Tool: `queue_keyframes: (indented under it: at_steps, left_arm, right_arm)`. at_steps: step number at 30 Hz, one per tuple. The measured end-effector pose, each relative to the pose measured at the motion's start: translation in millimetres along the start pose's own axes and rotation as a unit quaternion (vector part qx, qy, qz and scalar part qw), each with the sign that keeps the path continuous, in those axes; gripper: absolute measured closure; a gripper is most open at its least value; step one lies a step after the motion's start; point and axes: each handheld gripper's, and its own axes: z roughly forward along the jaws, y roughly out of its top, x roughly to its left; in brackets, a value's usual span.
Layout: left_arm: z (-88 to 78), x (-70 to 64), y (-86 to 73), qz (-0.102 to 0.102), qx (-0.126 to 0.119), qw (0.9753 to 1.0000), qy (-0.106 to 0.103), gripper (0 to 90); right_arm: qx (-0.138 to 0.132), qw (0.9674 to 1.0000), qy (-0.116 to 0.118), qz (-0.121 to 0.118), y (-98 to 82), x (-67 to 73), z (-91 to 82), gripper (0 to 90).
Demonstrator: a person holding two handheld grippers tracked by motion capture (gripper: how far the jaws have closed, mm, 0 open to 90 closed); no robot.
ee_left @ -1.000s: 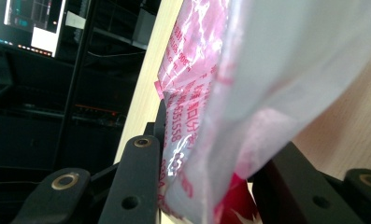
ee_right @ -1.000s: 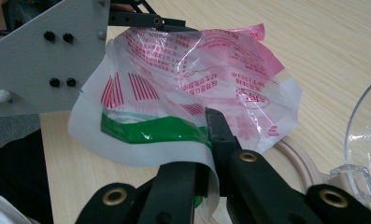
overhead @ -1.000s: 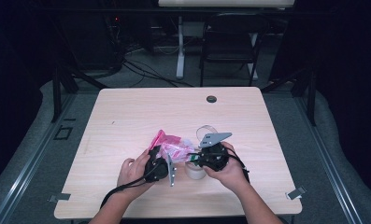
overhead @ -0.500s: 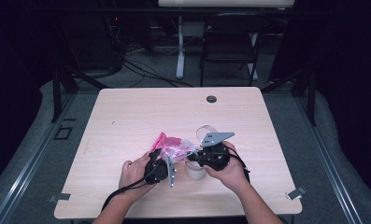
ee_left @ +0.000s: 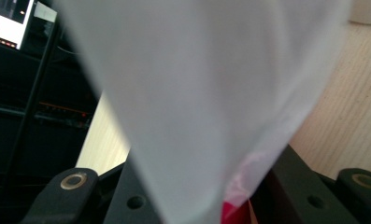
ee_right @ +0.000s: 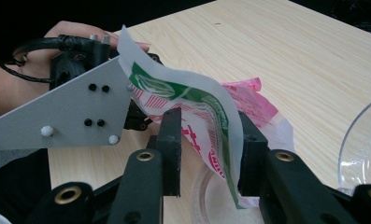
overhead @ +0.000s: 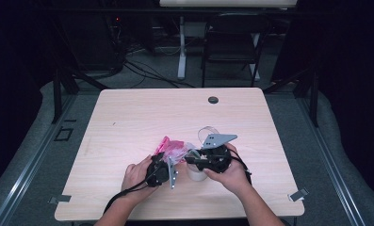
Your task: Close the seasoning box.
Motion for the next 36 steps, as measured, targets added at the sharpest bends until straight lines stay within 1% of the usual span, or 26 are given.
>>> queue_keyframes:
  at_steps: [1, 3, 4, 5, 6, 7, 8, 10, 12, 13, 14, 15, 16, 17, 18, 21, 22, 23, 24, 25, 28, 31, 36]
  left_arm:
    - [0.5, 0.6, -0.7, -0.007, 0.0, 0.9999, -0.007, 73.6]
    - [1.3, 1.1, -1.4, -0.013, 0.0, 0.9998, -0.013, 73.6]
    - [3.3, -1.0, -2.1, -0.035, -0.014, 0.9991, -0.02, 73.6]
    - [2.6, 1.1, -2.4, -0.026, -0.005, 0.9994, -0.022, 73.7]
    - [4.8, -1.3, -3.1, -0.05, -0.019, 0.9982, -0.029, 73.7]
    - [5.6, -1.1, -3.7, -0.054, -0.017, 0.9979, -0.033, 73.7]
    - [6.3, -0.8, -4.3, -0.058, -0.016, 0.9975, -0.037, 73.7]
    - [8.3, -0.7, -5.4, -0.076, -0.022, 0.9959, -0.044, 73.7]
    - [9.6, 0.4, -6.6, -0.088, -0.022, 0.9945, -0.052, 73.8]
    - [10.2, 1.2, -7.2, -0.091, -0.021, 0.9939, -0.058, 73.9]
    - [11.4, 2.2, -7.9, -0.095, -0.025, 0.9932, -0.062, 73.9]
    - [11.9, 2.4, -8.9, -0.103, -0.022, 0.9919, -0.07, 73.9]
    - [13.3, 3.3, -9.8, -0.107, -0.024, 0.991, -0.077, 73.9]
    - [13.5, 3.0, -10.4, -0.112, -0.021, 0.9903, -0.08, 73.9]
    - [14.3, 3.8, -10.7, -0.112, -0.025, 0.99, -0.082, 74.0]
    - [15.2, 4.6, -12.1, -0.126, -0.024, 0.9868, -0.098, 74.1]
    - [15.9, 5.5, -12.6, -0.129, -0.028, 0.9862, -0.101, 74.3]
    - [16.1, 5.7, -13.3, -0.136, -0.026, 0.9847, -0.105, 74.4]
    - [16.6, 7.0, -14.1, -0.14, -0.03, 0.9839, -0.107, 74.6]
    - [17.1, 7.3, -15.1, -0.148, -0.03, 0.9823, -0.111, 74.7]
    - [19.0, 9.5, -17.8, -0.157, -0.029, 0.9793, -0.124, 75.5]
    - [20.3, 11.0, -19.2, -0.17, -0.031, 0.9765, -0.129, 75.8]
    - [21.6, 13.9, -22.0, -0.193, -0.035, 0.9711, -0.136, 76.2]
  right_arm:
    - [0.0, 1.0, -0.001, -0.003, 0.3, -0.3, -0.5, 66.2]
    - [-0.006, 1.0, -0.002, 0.0, 0.6, -0.5, -0.9, 63.5]
    - [-0.01, 0.9999, -0.005, -0.001, 0.8, -0.7, -1.3, 62.7]
    - [-0.016, 0.9999, -0.005, 0.002, 0.8, -0.8, -1.6, 61.8]
    - [-0.018, 0.9998, -0.006, 0.003, 0.8, -0.9, -1.8, 60.8]
    - [-0.018, 0.9998, -0.006, 0.001, 1.1, -1.9, -2.6, 59.8]
    - [-0.021, 0.9997, -0.008, 0.005, 1.1, -1.9, -2.9, 58.5]
    - [-0.022, 0.9997, -0.011, 0.007, 1.0, -2.6, -3.2, 57.6]
    - [-0.022, 0.9997, -0.012, 0.007, 1.0, -2.8, -3.4, 56.2]
    - [-0.024, 0.9996, -0.014, 0.007, 1.0, -2.8, -3.4, 55.4]
    - [-0.026, 0.9995, -0.016, 0.006, 1.1, -3.1, -3.6, 54.6]
    - [-0.027, 0.9994, -0.019, 0.006, 1.1, -3.3, -3.9, 53.9]
    - [-0.028, 0.9994, -0.021, 0.005, 1.1, -3.7, -4.4, 53.2]
    - [-0.027, 0.9993, -0.026, 0.005, 1.2, -4.6, -5.5, 53.0]
    - [-0.031, 0.9991, -0.027, 0.007, 1.1, -4.9, -5.7, 52.9]
    - [-0.037, 0.9988, -0.029, 0.014, 1.1, -7.3, -8.2, 53.0]
    - [-0.041, 0.9986, -0.027, 0.018, 1.0, -7.5, -8.5, 53.3]
    - [-0.043, 0.9985, -0.029, 0.02, 1.0, -7.8, -8.6, 53.4]
    - [-0.042, 0.9985, -0.029, 0.019, 1.0, -8.1, -8.9, 53.4]
    - [-0.042, 0.9985, -0.03, 0.019, 1.0, -8.2, -9.1, 53.4]
    - [-0.042, 0.9985, -0.03, 0.019, 0.9, -8.4, -9.2, 53.6]
    - [-0.044, 0.9983, -0.031, 0.02, 1.2, -9.0, -10.7, 54.6]
    - [-0.053, 0.9977, -0.03, 0.028, 1.1, -10.6, -12.8, 55.2]
